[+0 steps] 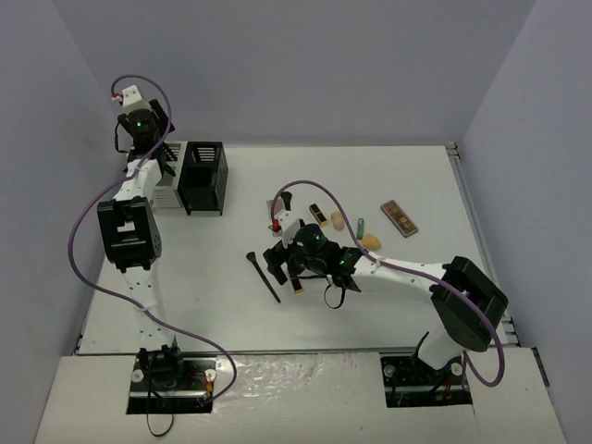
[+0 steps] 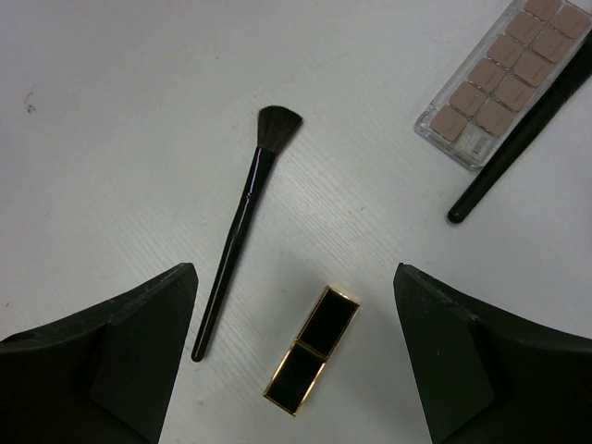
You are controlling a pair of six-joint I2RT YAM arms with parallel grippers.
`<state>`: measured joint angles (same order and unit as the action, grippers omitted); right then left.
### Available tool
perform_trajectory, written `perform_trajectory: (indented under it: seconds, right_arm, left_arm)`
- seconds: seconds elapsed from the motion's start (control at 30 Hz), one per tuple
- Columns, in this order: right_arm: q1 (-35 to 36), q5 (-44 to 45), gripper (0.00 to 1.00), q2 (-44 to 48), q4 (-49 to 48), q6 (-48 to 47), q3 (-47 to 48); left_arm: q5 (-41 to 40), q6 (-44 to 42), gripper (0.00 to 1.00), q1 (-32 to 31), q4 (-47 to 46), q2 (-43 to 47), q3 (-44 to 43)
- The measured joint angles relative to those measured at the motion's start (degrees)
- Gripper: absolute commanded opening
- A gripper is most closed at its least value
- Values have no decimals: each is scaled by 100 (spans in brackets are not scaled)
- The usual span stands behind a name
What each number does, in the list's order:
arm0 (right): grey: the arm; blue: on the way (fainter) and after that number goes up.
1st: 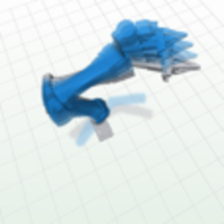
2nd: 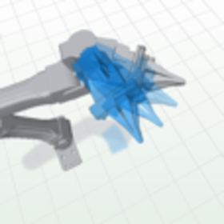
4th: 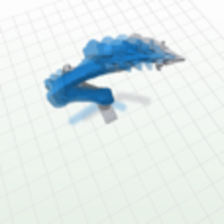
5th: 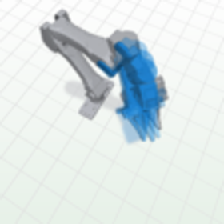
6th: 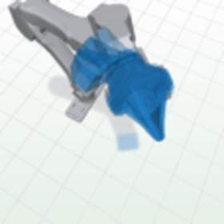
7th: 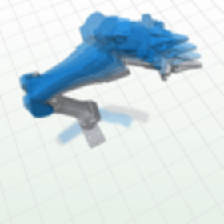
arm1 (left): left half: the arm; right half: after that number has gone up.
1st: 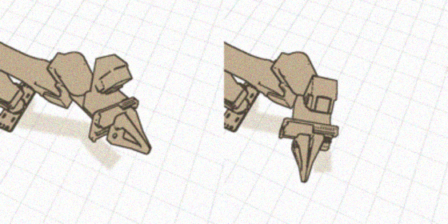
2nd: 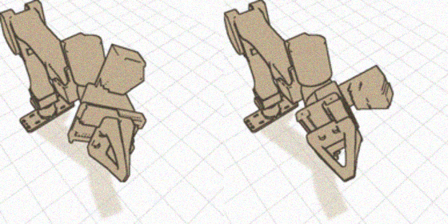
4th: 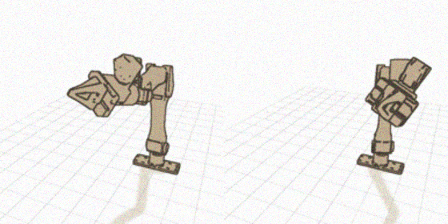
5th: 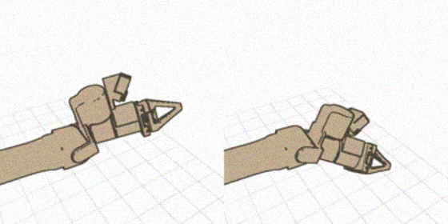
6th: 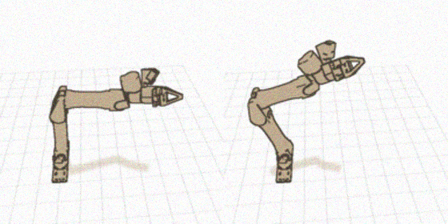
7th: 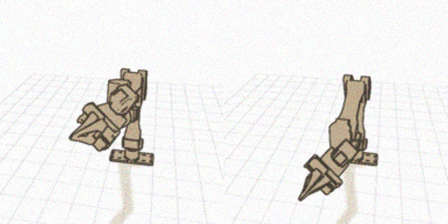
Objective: Organize the makeup
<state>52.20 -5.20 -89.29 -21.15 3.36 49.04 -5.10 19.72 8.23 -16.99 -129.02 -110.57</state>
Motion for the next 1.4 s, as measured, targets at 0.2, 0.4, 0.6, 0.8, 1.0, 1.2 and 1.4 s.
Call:
perform_trajectory:
  seconds: [0.2,0.4,0.6,0.8,1.0,1.2,1.4]
  right_arm:
    - [339,388,69,-286,322,142,258]
    - [572,723,57,-861,606,407,491]
    - [761,945,48,-1374,900,698,695]
    - [887,1204,44,-1475,1095,988,837]
    - [1085,1344,37,-1595,1147,1156,930]
    - [1158,1379,18,-1748,1101,1275,1036]
    - [1163,1429,0,-1750,1107,1310,1042]
  left_arm:
    - [59,94,93,0,305,941,936]
    - [102,435,97,-29,938,2991,1835]
    - [536,1085,97,-170,1686,5343,2962]
    - [955,1412,97,-473,2651,7199,4579]
    - [1261,1475,97,-844,3584,7874,5599]
    - [1517,1567,97,-1277,4051,8316,6132]
    - [1774,1811,97,-1390,4073,8424,6457]
